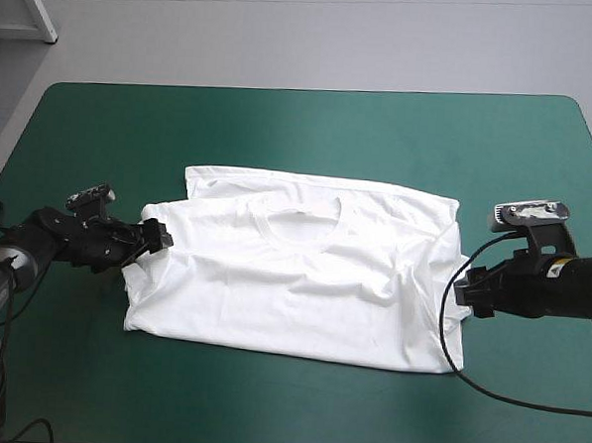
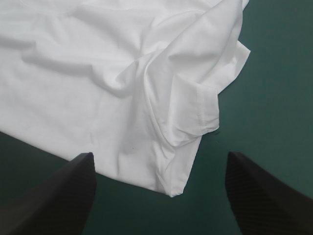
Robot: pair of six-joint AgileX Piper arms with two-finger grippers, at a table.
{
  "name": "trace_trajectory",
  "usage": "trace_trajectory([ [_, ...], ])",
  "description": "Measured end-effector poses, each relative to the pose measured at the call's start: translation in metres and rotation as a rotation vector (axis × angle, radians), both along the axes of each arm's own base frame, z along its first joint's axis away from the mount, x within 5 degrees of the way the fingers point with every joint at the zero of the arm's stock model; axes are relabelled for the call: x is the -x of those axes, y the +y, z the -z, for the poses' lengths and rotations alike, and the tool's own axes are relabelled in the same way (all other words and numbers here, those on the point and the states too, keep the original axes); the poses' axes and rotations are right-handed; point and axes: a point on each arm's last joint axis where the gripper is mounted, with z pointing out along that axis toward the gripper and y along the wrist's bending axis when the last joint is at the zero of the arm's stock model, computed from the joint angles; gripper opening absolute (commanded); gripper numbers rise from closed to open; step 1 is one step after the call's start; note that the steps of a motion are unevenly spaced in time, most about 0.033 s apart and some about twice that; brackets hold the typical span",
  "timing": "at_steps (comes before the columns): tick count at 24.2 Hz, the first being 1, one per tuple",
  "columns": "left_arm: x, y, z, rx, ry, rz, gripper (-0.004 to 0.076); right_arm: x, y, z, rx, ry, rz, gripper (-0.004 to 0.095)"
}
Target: Fold the cloth
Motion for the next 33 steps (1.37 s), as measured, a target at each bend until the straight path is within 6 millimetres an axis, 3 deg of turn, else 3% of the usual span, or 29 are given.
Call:
trace_trajectory([
  [2,-0.001,0.0,0.001,0.005,-0.005,-0.003,0.0583,0.0,0.0,0.0,-0.002,0.001,0.002,0.0701],
  [4,-0.002,0.0,0.001,0.005,-0.009,-0.005,0.0421,0.0,0.0,0.0,-0.002,0.001,0.003,0.0701],
  [5,-0.002,0.0,0.002,0.007,-0.007,-0.005,0.0294,0.0,0.0,0.0,-0.002,0.001,0.003,0.0701],
  [7,-0.001,0.0,0.006,0.01,0.007,-0.004,0.0116,0.0,0.0,0.0,-0.002,0.001,0.003,0.0701],
  [9,0.003,0.0,0.011,0.004,0.016,-0.011,0.0021,0.0,0.0,0.0,-0.002,0.001,0.003,0.0701],
  [17,0.013,-0.001,0.01,0.002,-0.01,-0.031,0.0021,0.0,0.0,0.0,-0.002,0.0,0.004,0.0701],
  [24,0.015,-0.013,-0.021,0.113,-0.182,0.015,0.0021,-0.001,0.0,-0.001,0.002,-0.017,-0.002,0.0666],
  [29,0.014,-0.029,-0.025,0.15,-0.225,0.105,0.0019,-0.001,0.0,-0.001,0.004,-0.021,-0.005,0.0579],
  [33,0.016,-0.048,-0.025,0.132,-0.229,0.191,0.0019,-0.001,0.0,-0.001,0.004,-0.021,-0.005,0.0563],
])
